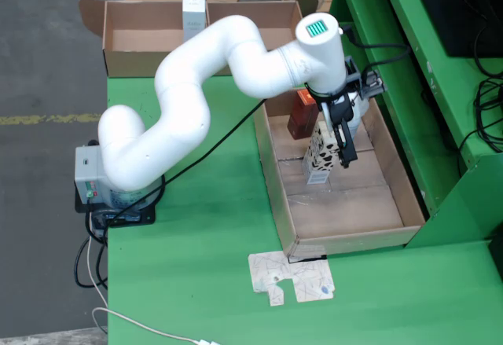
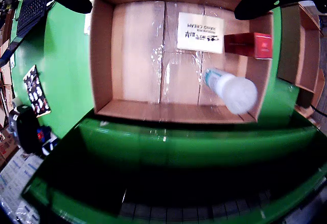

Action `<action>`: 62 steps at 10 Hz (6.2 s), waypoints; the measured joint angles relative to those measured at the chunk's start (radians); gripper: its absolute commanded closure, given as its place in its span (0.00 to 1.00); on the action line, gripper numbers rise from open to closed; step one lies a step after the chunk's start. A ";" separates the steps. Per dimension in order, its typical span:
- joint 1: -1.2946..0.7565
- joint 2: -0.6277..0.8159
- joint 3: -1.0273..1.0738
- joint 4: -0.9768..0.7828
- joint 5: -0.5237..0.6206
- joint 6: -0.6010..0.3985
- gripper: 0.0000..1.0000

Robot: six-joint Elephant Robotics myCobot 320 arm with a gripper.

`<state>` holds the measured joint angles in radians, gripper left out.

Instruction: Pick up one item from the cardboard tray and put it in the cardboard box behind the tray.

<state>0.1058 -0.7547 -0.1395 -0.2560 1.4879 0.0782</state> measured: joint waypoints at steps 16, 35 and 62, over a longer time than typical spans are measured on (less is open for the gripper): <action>0.038 -0.028 0.118 0.003 0.126 0.011 0.00; 0.061 -0.121 0.118 -0.051 0.100 0.043 0.00; 0.055 -0.193 0.117 0.061 0.081 0.031 0.00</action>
<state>0.1609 -0.9479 -0.0229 -0.1948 1.5692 0.1089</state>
